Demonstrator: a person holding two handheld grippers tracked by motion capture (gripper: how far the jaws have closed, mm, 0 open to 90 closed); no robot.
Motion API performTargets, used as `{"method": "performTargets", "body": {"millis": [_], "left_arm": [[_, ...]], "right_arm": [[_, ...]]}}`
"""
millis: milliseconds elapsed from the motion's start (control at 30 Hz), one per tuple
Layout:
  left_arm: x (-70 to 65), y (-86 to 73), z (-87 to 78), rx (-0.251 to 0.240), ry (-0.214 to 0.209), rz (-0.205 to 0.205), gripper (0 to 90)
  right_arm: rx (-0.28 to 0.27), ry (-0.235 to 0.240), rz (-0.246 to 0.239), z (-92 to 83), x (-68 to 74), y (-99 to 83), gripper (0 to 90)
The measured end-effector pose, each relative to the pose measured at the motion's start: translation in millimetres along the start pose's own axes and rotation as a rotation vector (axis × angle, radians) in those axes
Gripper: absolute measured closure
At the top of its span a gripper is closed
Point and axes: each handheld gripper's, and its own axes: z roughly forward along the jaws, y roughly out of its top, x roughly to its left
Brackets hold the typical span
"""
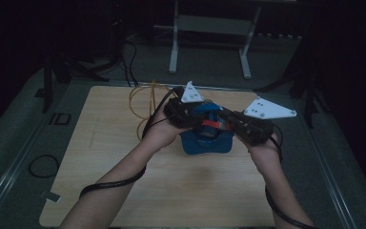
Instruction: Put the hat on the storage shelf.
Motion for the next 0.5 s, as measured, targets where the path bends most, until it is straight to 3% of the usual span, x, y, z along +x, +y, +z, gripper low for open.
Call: {"method": "performTargets", "body": {"millis": [33,200,500], "left_arm": [[-0.3,-0.1,1.3,0.004,-0.009,0.000,63.2],[-3.7,1.4,5.5,0.013,0.027,0.000,88.9],[-7.3,7.5,4.5,0.005,0.033,0.019,90.0]], "right_arm": [[0.000,0.000,-0.002,0.3,0.7,0.1,90.0],[0.002,-0.003,0.000,0.2,1.4,-1.0,90.0],[-0.009,-0.003,0.025,-5.2,0.0,-5.6,89.8]]}}
